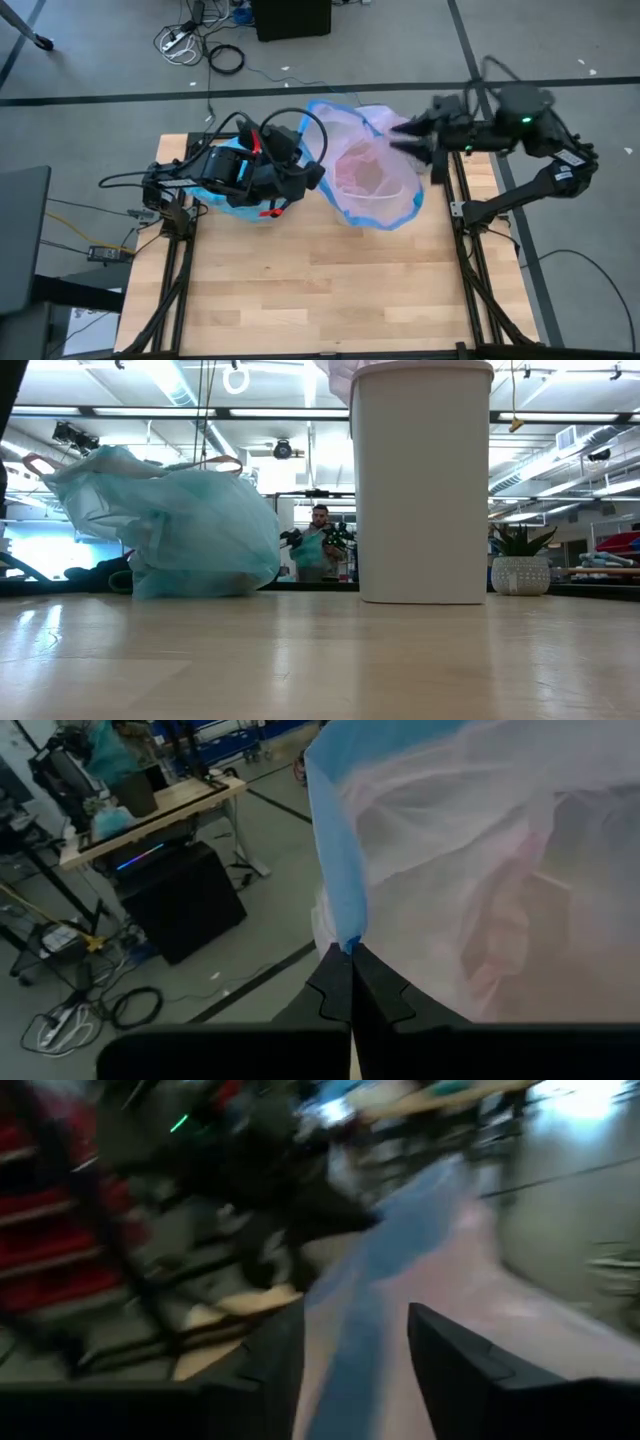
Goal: Place trash/remove bag and relplace
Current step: Put the new trash bag into the trash bin
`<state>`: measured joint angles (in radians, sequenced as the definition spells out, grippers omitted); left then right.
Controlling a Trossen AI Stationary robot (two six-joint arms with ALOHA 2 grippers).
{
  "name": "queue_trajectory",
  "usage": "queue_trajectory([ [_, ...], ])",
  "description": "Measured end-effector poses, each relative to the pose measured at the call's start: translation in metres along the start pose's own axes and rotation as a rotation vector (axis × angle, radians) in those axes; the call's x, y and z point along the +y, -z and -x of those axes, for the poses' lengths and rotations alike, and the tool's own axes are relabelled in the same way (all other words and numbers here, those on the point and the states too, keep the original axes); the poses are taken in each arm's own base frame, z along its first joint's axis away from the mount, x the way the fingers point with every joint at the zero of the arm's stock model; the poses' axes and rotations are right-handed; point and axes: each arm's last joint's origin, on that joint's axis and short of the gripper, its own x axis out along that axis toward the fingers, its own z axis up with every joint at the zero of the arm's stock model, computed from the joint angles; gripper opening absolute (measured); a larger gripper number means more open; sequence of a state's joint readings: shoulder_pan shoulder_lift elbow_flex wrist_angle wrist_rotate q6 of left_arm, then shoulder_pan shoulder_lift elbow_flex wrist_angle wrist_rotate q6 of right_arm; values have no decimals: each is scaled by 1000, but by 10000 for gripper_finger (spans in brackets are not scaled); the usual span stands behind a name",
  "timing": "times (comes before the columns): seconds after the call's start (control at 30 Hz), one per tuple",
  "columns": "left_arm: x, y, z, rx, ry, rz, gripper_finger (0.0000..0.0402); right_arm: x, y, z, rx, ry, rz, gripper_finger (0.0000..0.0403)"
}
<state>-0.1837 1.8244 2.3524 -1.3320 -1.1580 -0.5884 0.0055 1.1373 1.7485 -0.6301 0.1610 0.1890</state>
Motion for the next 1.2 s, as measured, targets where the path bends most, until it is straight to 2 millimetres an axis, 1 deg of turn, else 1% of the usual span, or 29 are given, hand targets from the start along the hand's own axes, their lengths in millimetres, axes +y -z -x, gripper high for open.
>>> queue_trajectory([
  [0.1,3,3,0,15,-11,7,1,-6,-8,22,-69,136,22,183],
  [0.23,8,7,1,36,-31,31,1,-16,-12,50,-117,351,64,185],
  [0.3,11,7,2,41,-34,48,1,-22,-10,59,-100,498,82,179],
  [0.4,11,6,2,36,-31,70,1,-31,0,64,-12,695,127,158],
  [0.5,11,6,2,35,-30,72,1,-36,10,56,69,723,126,124],
  [0.6,11,6,2,35,-29,69,1,-40,21,39,145,697,140,84],
  [0.7,9,5,2,38,-14,50,1,-47,31,21,215,727,190,40],
  [0.77,8,3,2,38,5,54,1,-54,35,11,232,741,221,13],
  [0.83,6,1,2,31,21,64,1,-63,38,0,238,711,224,6],
  [0.93,3,-2,2,28,53,87,1,-78,42,-14,243,620,192,2],
  [1.03,2,-2,3,39,79,97,1,-96,46,-20,259,582,156,1],
  [1.13,0,-2,5,37,90,102,1,-114,58,-28,338,560,104,0],
  [1.2,0,-2,5,36,91,105,1,-122,68,-35,388,503,44,0],
])
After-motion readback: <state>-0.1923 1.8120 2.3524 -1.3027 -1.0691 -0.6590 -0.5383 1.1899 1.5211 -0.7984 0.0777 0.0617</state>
